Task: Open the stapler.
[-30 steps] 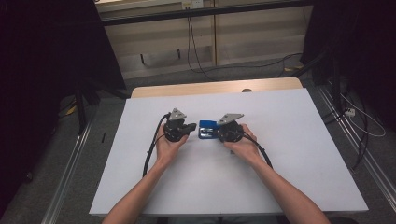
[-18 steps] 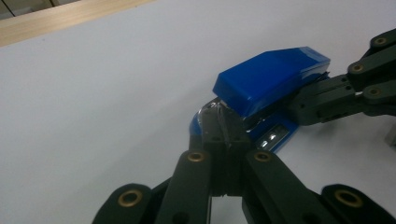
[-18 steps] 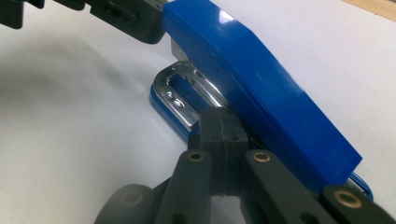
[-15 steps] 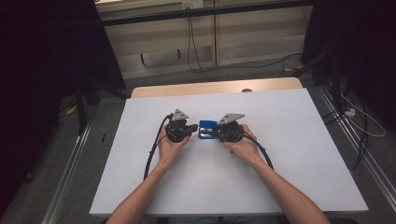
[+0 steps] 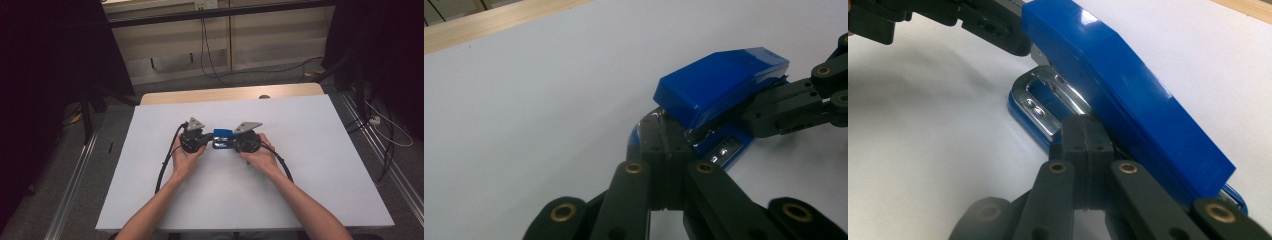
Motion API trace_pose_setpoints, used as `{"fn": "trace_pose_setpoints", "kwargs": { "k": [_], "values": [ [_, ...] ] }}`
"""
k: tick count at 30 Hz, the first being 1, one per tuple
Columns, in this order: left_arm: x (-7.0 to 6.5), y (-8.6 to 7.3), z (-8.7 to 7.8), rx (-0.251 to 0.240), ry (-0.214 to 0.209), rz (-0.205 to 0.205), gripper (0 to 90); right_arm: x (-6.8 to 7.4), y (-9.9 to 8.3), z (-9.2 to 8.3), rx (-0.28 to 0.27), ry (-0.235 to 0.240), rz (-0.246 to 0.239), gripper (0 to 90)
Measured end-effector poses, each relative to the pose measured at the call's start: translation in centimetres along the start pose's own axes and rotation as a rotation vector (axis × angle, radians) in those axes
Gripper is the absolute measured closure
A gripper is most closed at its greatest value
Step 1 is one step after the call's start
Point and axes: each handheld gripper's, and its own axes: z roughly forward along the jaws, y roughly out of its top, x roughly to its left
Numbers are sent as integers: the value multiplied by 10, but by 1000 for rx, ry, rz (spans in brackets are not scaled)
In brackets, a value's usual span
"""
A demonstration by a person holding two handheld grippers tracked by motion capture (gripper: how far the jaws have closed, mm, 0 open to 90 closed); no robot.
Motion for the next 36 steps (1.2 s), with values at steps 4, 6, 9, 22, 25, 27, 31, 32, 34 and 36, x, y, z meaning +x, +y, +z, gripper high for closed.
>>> {"fn": "trace_pose_setpoints", "kwargs": {
  "k": [4,6,9,22,25,27,31,32,34,36],
  "values": [
    [1,1,0,-8,-11,-10,900,0,-2,0,-13,-3,2,900],
    [1,2,1,-10,-9,-10,900,0,-2,0,-12,-1,4,900],
    [2,2,0,-13,-13,-7,900,0,-2,0,-12,-1,5,900],
    [1,7,-3,-34,-23,-17,900,0,-2,0,-12,2,0,900],
    [0,8,-4,-36,-22,-9,900,-1,-2,0,-17,4,7,900],
    [0,8,-4,-36,-26,-16,900,-2,-4,0,-26,12,27,900],
    [-1,9,-5,-38,-23,-15,900,-1,-4,0,-25,4,10,900],
    [-1,10,-5,-42,-24,-11,900,-1,-4,0,-25,4,11,900],
    [-1,10,-5,-43,-19,-3,900,-2,-4,0,-25,7,18,900],
    [-2,11,-5,-44,-18,-8,900,-2,-4,0,-25,9,24,900]
  ]
}}
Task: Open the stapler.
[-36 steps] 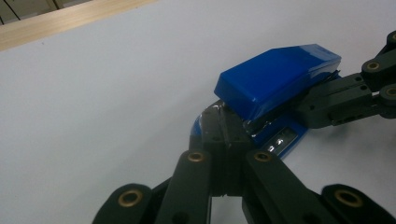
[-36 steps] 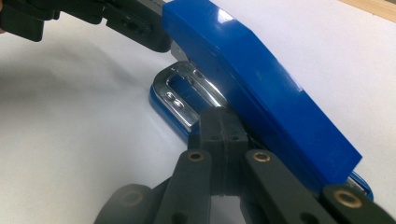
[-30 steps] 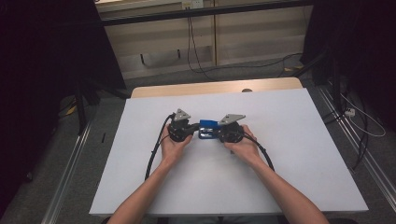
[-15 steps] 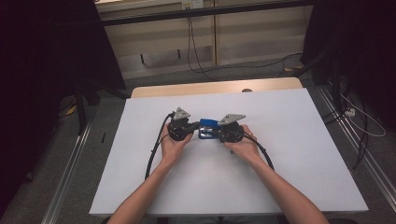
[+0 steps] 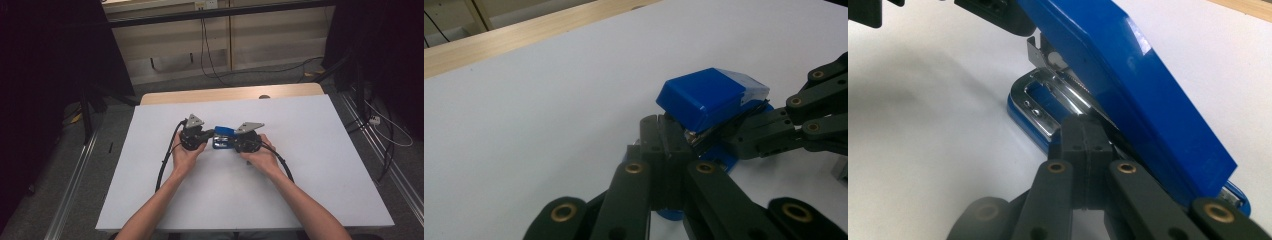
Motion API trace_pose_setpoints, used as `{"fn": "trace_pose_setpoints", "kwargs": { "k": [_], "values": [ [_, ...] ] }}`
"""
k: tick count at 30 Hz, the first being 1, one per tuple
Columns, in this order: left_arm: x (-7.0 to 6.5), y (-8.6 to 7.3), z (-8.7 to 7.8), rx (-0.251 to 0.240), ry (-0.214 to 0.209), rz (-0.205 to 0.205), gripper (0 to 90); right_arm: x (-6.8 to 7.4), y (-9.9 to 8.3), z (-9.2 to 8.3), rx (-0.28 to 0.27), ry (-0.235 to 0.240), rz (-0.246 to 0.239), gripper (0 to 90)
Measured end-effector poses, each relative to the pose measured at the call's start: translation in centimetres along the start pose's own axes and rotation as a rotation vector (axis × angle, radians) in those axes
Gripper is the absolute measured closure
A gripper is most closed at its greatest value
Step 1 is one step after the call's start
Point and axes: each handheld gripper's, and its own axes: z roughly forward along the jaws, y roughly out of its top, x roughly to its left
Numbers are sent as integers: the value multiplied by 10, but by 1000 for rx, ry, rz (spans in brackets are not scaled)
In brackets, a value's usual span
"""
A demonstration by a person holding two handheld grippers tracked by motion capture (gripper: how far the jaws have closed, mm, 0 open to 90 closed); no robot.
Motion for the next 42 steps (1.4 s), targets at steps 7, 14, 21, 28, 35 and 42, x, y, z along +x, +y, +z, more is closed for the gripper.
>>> {"fn": "trace_pose_setpoints", "kwargs": {
  "k": [7,14,21,28,35,42],
  "values": [
    [-1,1,-1,-6,2,0,900,-1,0,0,-2,6,3,900],
    [-3,5,-2,-24,0,-7,900,-1,0,0,-3,8,5,900],
    [-5,12,-3,-42,-2,-4,900,-2,0,0,-3,10,8,900],
    [-8,17,-4,-65,-14,0,900,-1,0,0,-3,4,2,900],
    [-7,16,-4,-63,-10,12,900,2,0,0,-6,-13,-15,900],
    [-8,18,-4,-71,-12,8,900,3,0,0,-8,-5,-34,900]
  ]
}}
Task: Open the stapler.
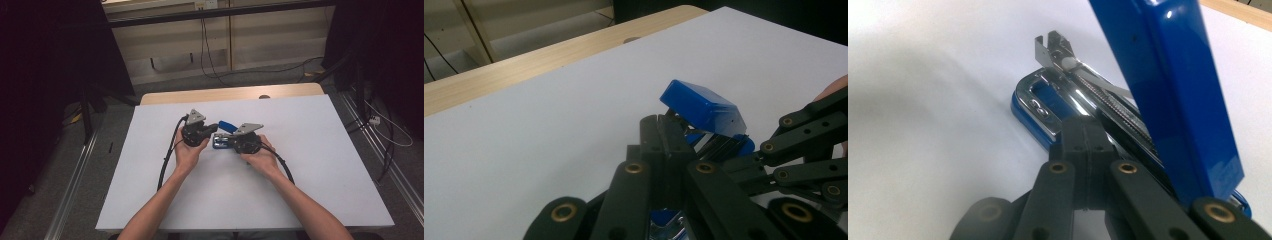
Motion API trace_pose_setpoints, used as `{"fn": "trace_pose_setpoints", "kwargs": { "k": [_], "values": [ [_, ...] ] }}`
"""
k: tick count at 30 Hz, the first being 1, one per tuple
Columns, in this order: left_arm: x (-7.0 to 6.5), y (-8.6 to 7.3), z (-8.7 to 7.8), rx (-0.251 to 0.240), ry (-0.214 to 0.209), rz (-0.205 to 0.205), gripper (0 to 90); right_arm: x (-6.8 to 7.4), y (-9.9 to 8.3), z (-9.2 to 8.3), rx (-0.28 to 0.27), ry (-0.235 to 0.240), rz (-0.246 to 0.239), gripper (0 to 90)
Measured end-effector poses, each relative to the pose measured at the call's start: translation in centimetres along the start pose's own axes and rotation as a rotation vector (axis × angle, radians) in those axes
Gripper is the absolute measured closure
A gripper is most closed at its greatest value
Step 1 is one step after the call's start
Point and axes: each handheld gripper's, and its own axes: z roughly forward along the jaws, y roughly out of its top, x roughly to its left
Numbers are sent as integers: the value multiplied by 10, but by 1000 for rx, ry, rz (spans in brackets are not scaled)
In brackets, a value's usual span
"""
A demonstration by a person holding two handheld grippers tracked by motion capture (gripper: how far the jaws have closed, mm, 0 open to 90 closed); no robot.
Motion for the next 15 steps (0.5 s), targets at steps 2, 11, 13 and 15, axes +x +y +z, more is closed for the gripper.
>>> {"fn": "trace_pose_setpoints", "kwargs": {
  "k": [2,11,13,15],
  "values": [
    [0,0,0,1,0,2,900,0,0,0,0,3,0,900],
    [1,0,0,4,1,0,900,0,5,-6,-40,2,-23,900],
    [1,0,0,2,0,-3,900,1,6,-8,-45,6,-24,900],
    [1,0,1,2,2,-2,900,3,8,-10,-58,3,-29,900]
  ]
}}
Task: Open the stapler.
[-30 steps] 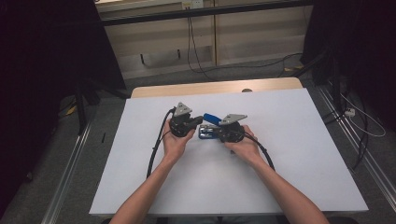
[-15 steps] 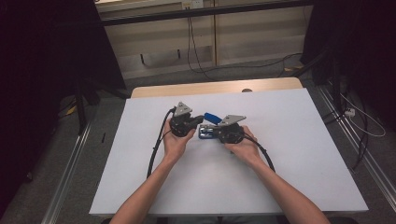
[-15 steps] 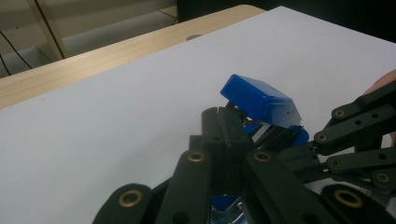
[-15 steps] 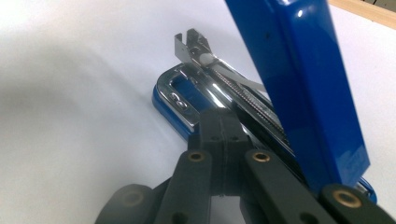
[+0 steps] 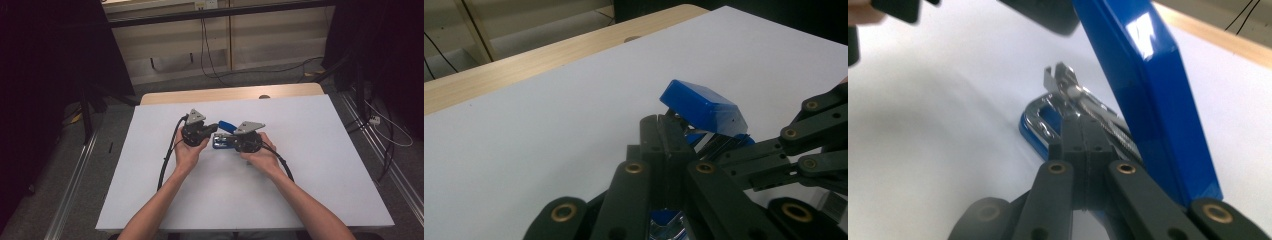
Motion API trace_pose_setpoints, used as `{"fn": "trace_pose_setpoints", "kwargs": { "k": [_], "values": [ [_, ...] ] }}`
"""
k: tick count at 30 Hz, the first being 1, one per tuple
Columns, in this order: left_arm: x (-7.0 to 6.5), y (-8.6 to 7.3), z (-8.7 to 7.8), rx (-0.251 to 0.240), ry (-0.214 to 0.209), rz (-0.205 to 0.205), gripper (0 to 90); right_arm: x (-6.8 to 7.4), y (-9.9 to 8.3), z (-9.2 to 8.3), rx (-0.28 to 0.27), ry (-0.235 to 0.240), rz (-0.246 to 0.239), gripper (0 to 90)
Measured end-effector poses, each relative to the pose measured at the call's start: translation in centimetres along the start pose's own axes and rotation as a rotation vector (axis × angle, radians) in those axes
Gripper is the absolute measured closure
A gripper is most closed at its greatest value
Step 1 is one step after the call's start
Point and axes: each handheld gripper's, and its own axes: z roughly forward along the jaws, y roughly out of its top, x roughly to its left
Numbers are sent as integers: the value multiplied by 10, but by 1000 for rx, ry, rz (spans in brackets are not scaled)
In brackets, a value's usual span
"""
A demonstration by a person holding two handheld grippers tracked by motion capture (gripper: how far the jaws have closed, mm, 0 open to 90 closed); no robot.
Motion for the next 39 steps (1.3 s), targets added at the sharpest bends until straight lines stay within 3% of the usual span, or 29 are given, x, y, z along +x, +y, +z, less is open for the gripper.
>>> {"fn": "trace_pose_setpoints", "kwargs": {
  "k": [8,14,30,34,39],
  "values": [
    [0,0,1,1,0,-4,900,9,10,1,-44,-22,1,900],
    [1,0,1,-2,-2,0,900,17,17,8,-44,-33,-12,900],
    [3,1,1,3,-16,-12,900,15,20,17,-46,-108,-13,900],
    [6,-1,1,23,-24,-28,900,15,20,17,-49,-110,-8,900],
    [11,-5,2,56,-13,-9,900,15,19,17,-50,-109,-6,900]
  ]
}}
